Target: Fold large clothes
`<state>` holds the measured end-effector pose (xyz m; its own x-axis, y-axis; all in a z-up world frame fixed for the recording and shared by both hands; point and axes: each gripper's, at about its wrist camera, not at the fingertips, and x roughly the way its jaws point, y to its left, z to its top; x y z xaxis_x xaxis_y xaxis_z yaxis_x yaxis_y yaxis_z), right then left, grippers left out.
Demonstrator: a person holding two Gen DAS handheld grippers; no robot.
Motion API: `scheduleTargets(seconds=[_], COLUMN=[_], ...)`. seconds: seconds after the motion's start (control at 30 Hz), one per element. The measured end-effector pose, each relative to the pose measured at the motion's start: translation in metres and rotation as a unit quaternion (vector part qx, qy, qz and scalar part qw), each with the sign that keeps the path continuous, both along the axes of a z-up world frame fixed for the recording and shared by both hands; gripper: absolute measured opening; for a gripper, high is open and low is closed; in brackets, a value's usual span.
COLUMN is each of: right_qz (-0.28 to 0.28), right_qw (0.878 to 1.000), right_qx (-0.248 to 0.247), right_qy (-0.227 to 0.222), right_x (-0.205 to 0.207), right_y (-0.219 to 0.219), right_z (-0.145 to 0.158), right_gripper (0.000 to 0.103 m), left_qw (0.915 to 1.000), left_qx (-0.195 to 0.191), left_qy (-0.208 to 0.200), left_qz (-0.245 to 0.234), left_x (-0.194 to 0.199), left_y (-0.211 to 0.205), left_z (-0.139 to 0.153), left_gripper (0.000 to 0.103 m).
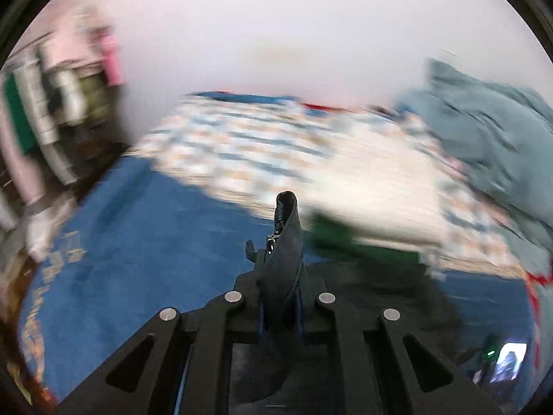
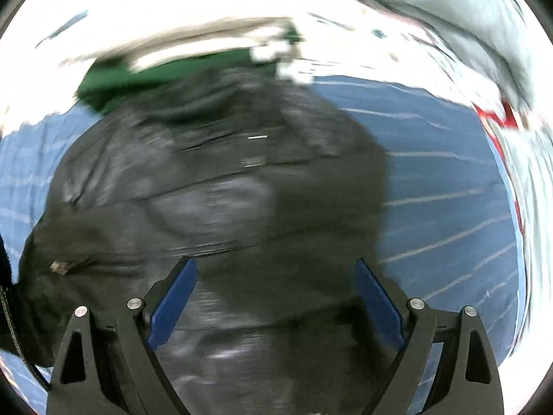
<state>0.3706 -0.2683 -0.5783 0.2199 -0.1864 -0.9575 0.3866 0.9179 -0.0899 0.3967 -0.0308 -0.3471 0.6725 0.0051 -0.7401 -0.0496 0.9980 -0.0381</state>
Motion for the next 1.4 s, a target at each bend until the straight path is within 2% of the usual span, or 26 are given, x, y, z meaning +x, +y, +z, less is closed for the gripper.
scheduleTargets(seconds=[0.07,0.1,0.13,0.23,0.3,0.4,0.47,0.5,0.53,0.57,0.63,0.67,0.77,0.87,0.93,0.97,1.0,1.13,1.27,1.3,1.33,1.37,1.4], right_qz=[-0.027,-0.042,-0.050,-0.075,-0.088,-0.096,-0.094,-0.090,-0.087,-0.085,-0.077,-0.074,-0.062,-0.054,-0.043,-0.034,-0.023,0.030,0.083,0.094,0.099,0.101,0.099], right_qw=[1.000,0.999,0.999,0.997,0.996,0.994,0.993,0.991,0.990,0.988,0.984,0.982,0.976,0.965,0.954,0.948,0.944,0.935,0.938,0.944,0.951,0.957,0.957], right_qx=[0.003,-0.001,-0.002,-0.004,0.007,0.045,0.074,0.093,0.111,0.125,0.161,0.172,0.209,0.256,0.295,0.313,0.326,0.352,0.335,0.316,0.287,0.251,0.242], right_qy=[0.001,0.004,0.006,0.019,0.028,0.026,0.018,0.014,0.012,0.010,0.003,0.001,-0.010,-0.021,-0.032,-0.035,-0.033,-0.022,0.006,0.030,0.060,0.104,0.127], right_x=[-0.011,-0.019,-0.024,-0.043,-0.056,-0.071,-0.080,-0.084,-0.087,-0.090,-0.095,-0.098,-0.098,-0.090,-0.076,-0.068,-0.058,-0.013,0.022,0.029,0.031,0.032,0.032], right_y=[-0.039,-0.063,-0.076,-0.125,-0.154,-0.183,-0.198,-0.204,-0.209,-0.212,-0.217,-0.217,-0.220,-0.217,-0.211,-0.206,-0.201,-0.159,-0.111,-0.097,-0.090,-0.082,-0.078], right_z=[0.000,-0.001,-0.002,-0.011,-0.018,-0.025,-0.028,-0.029,-0.030,-0.031,-0.030,-0.027,-0.015,-0.004,-0.001,-0.001,-0.002,-0.015,-0.040,-0.054,-0.067,-0.087,-0.103], right_gripper=[0.094,0.094,0.094,0.094,0.094,0.094,0.094,0.094,0.094,0.094,0.094,0.094,0.094,0.093,0.085,0.067,0.057,0.056,0.053,0.047,0.044,0.033,0.032], left_qw=[0.9987,0.9966,0.9948,0.9852,0.9777,0.9692,0.9671,0.9658,0.9654,0.9660,0.9685,0.9701,0.9791,0.9851,0.9824,0.9790,0.9726,0.9549,0.9479,0.9489,0.9497,0.9502,0.9525], left_qx=[-0.011,-0.013,-0.014,-0.005,0.015,0.049,0.044,0.022,0.012,0.002,-0.023,-0.023,-0.023,0.019,0.071,0.092,0.118,0.158,0.152,0.146,0.143,0.140,0.128], left_qy=[0.021,0.036,0.046,0.104,0.144,0.179,0.187,0.190,0.191,0.188,0.175,0.172,0.164,0.165,0.171,0.176,0.185,0.214,0.247,0.250,0.248,0.244,0.242], left_qz=[-0.045,-0.074,-0.090,-0.136,-0.152,-0.162,-0.167,-0.175,-0.177,-0.178,-0.176,-0.170,-0.118,-0.044,0.024,0.048,0.075,0.133,0.132,0.126,0.128,0.133,0.133], left_x=[0.010,0.014,0.016,0.017,0.014,0.009,0.005,0.005,0.004,0.004,0.002,0.000,-0.010,-0.019,-0.028,-0.029,-0.030,-0.019,0.001,0.004,0.005,0.005,0.006], left_y=[-0.054,-0.095,-0.115,-0.184,-0.216,-0.239,-0.243,-0.243,-0.244,-0.245,-0.238,-0.233,-0.191,-0.133,-0.079,-0.057,-0.029,0.031,0.052,0.053,0.054,0.056,0.057], left_z=[-0.016,-0.031,-0.041,-0.089,-0.127,-0.157,-0.163,-0.161,-0.158,-0.154,-0.136,-0.129,-0.102,-0.094,-0.097,-0.102,-0.114,-0.165,-0.225,-0.234,-0.237,-0.236,-0.235], left_gripper=[0.008,0.008,0.008,0.009,0.009,0.013,0.026,0.048,0.075,0.083,0.084,0.084,0.084,0.084,0.084,0.084,0.084,0.084,0.087,0.092,0.101,0.103,0.103])
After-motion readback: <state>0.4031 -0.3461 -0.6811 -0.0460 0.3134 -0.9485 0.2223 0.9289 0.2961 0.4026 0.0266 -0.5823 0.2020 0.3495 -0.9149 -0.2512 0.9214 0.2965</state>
